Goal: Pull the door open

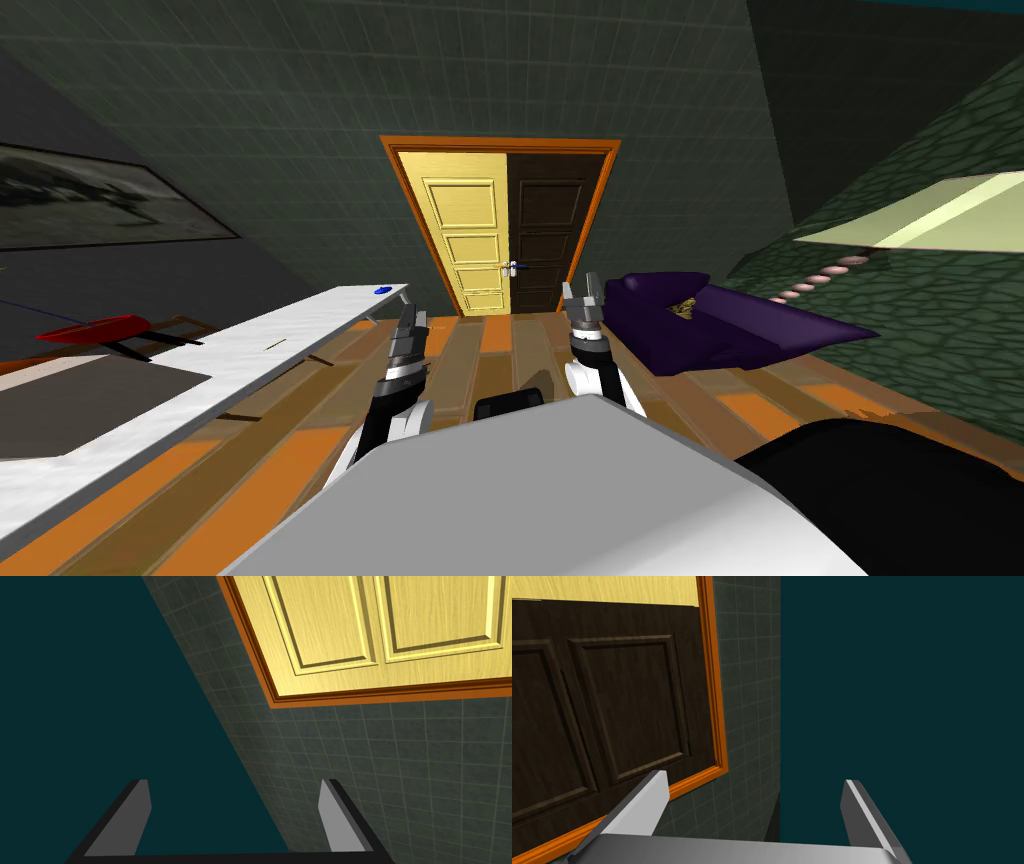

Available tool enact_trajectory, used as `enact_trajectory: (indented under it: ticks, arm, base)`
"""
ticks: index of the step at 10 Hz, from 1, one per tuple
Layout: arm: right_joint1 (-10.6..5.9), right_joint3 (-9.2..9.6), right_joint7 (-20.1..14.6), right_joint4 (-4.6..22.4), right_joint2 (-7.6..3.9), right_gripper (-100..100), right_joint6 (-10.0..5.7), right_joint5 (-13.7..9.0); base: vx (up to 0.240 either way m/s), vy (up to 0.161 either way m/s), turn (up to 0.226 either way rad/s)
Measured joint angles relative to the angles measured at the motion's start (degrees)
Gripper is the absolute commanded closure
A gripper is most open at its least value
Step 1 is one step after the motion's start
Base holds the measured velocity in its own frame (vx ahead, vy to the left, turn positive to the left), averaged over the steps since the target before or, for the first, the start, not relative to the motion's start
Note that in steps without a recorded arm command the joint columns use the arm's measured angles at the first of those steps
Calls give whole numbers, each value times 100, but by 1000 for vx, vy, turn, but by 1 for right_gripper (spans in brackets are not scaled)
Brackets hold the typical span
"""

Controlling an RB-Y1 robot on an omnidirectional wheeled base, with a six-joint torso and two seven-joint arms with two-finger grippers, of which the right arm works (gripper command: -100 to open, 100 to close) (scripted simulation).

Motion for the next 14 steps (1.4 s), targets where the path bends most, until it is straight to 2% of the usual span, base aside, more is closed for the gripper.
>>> enact_trajectory:
  ticks: [2,4,6,9,12,14]
  arm:
    - [-66,-72,-20,182,-91,-100,-14,-57]
    - [-251,-129,7,553,-183,-100,-27,-103]
    - [-402,-243,-17,807,-317,-100,25,-184]
    - [-550,-297,10,1243,-426,-100,-22,-248]
    - [-811,-435,7,1763,-593,-100,-9,-353]
    - [-898,-508,10,2092,-710,-100,-51,-426]
  base:
    - [64,-19,80]
    - [92,-17,81]
    - [85,9,54]
    - [72,10,72]
    - [88,0,78]
    - [100,15,91]
